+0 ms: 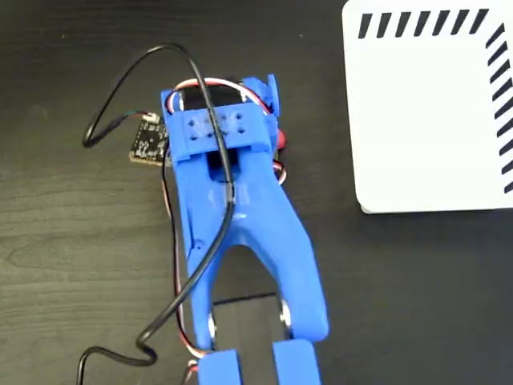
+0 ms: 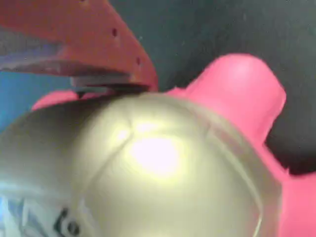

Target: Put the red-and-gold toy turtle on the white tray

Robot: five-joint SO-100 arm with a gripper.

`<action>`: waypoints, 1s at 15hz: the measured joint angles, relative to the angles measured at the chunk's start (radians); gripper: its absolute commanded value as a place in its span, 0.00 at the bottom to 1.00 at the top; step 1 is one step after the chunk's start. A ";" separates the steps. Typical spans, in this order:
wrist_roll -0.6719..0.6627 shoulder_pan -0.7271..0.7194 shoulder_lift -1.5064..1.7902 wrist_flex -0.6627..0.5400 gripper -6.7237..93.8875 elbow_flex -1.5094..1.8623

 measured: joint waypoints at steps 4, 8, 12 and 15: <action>0.008 0.009 0.003 -0.006 0.07 -0.002; 0.006 0.020 0.003 0.028 0.07 -0.015; -0.026 0.026 0.006 0.256 0.07 -0.170; -0.032 0.018 0.054 0.451 0.07 -0.405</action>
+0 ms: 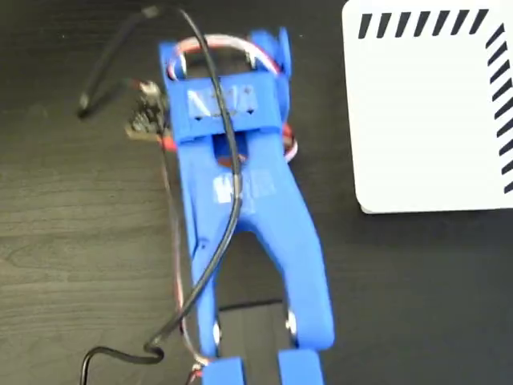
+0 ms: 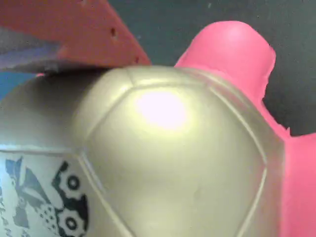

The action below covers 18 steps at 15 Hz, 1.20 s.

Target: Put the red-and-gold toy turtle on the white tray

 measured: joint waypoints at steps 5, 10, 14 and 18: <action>-0.064 0.031 0.083 0.055 0.07 -0.086; -0.232 0.307 0.060 0.089 0.07 -0.253; -0.322 0.499 -0.083 0.106 0.07 -0.405; -0.318 0.543 -0.206 0.011 0.07 -0.433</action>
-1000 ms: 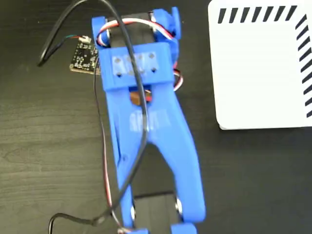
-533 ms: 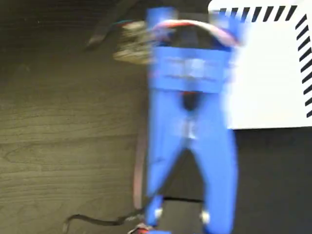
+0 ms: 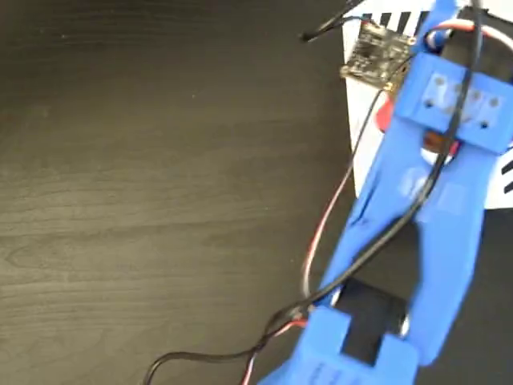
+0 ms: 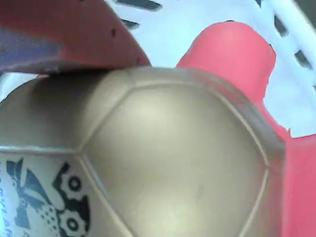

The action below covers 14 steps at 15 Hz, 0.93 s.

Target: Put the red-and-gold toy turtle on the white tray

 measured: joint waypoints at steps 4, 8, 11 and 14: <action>0.008 -0.005 -0.025 -0.129 0.07 0.038; -0.005 0.008 -0.091 -0.178 0.07 0.040; -0.005 0.031 -0.147 -0.213 0.07 0.035; -0.005 0.040 -0.181 -0.213 0.09 0.018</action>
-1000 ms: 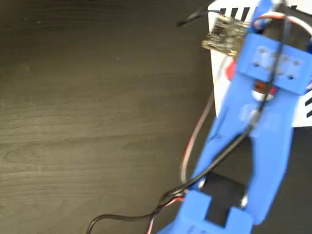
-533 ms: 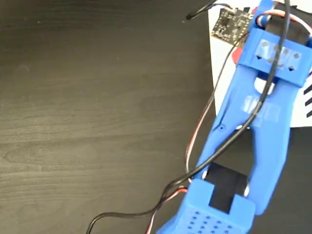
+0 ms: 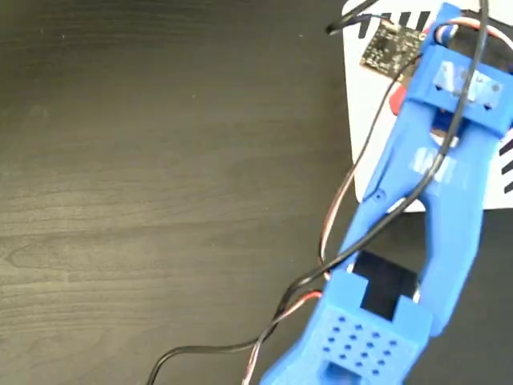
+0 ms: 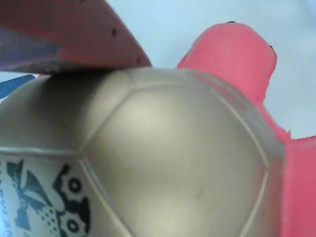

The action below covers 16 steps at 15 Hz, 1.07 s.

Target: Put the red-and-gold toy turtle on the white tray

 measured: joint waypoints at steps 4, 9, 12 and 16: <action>0.002 -0.014 0.000 0.000 0.52 0.000; 0.002 -0.008 0.000 0.000 0.68 0.000; 0.002 -0.008 0.000 0.015 0.68 0.000; 0.002 -0.008 0.000 0.006 0.56 0.000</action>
